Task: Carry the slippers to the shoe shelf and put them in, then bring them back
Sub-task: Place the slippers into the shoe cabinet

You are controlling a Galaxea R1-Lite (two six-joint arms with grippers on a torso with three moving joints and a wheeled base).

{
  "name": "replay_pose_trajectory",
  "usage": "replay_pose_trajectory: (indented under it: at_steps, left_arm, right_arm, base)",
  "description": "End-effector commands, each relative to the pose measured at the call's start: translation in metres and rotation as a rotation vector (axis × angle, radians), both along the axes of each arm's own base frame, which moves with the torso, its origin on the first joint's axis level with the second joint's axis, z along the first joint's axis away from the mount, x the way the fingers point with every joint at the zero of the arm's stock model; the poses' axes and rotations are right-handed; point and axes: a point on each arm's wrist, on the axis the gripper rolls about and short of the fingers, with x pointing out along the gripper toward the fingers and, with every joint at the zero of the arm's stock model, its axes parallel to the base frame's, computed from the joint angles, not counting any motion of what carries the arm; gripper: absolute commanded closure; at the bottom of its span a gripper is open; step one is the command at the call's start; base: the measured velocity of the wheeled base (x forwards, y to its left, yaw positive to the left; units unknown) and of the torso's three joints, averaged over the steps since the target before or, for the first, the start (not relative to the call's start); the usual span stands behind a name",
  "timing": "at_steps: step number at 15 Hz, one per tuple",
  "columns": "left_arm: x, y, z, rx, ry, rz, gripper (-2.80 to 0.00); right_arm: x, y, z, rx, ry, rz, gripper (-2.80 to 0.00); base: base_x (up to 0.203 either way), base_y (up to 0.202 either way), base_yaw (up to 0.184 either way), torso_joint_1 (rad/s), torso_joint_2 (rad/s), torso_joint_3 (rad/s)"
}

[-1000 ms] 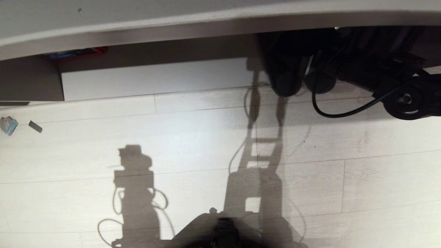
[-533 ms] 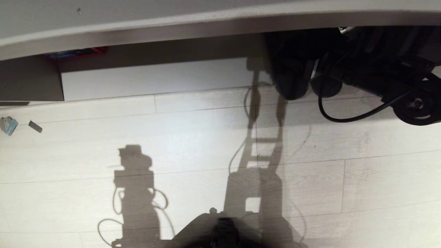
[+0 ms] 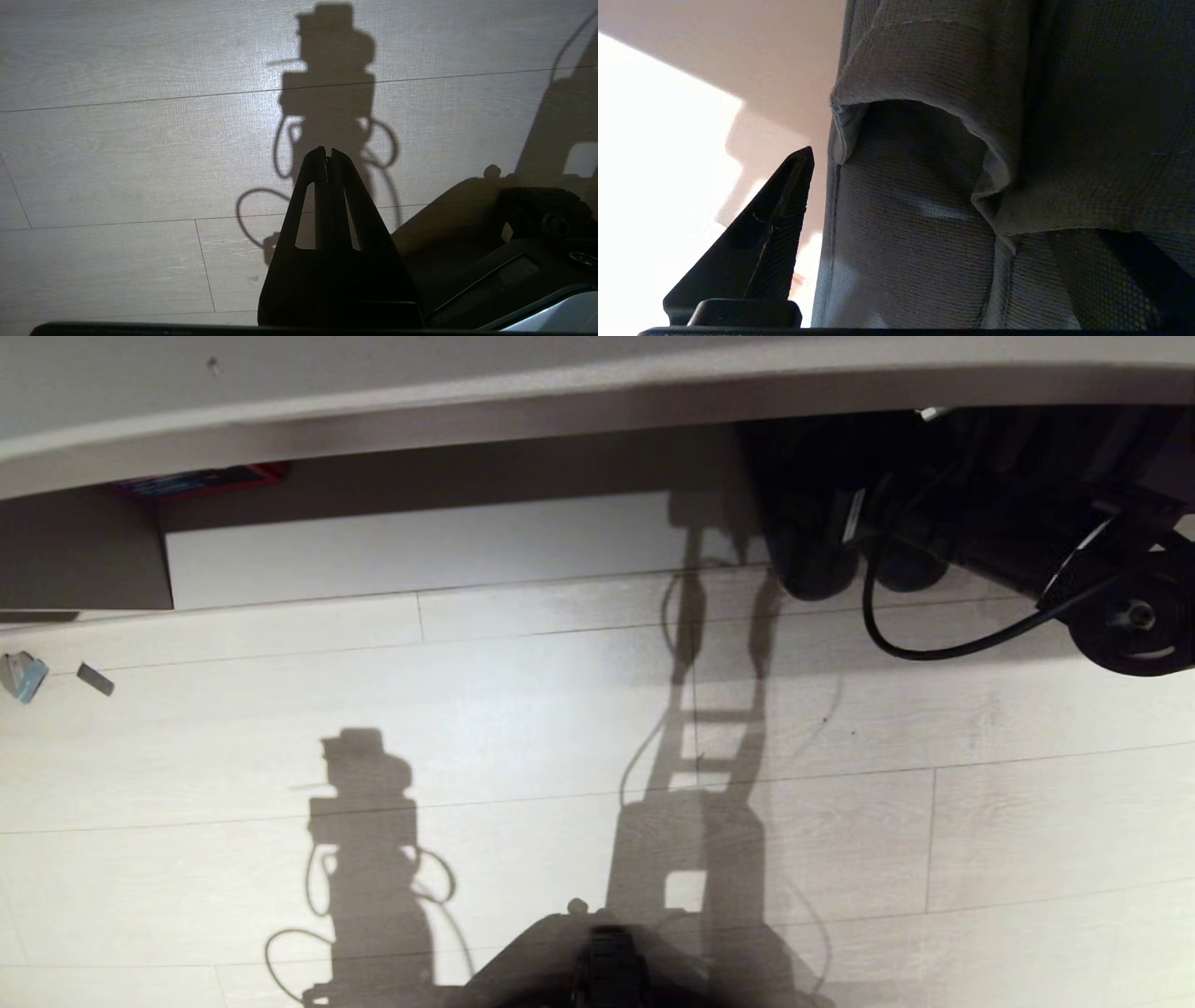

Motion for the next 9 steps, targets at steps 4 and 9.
replay_pose_trajectory:
  at_steps: [4, 9]
  left_arm:
    - [0.001, 0.000, -0.002, -0.002, 0.008, 0.000, 0.00]
    - [0.001, 0.000, -0.002, -0.002, 0.008, 0.000, 0.00]
  right_arm:
    - [-0.003, 0.010, 0.002, 0.000, -0.016, -0.056, -2.80]
    - [-0.008, 0.019, 0.002, 0.003, -0.019, -0.107, -2.80]
  base:
    - [0.000, 0.000, 0.000, 0.000, 0.00, 0.000]
    - [0.000, 0.000, 0.000, 0.000, 0.00, 0.000]
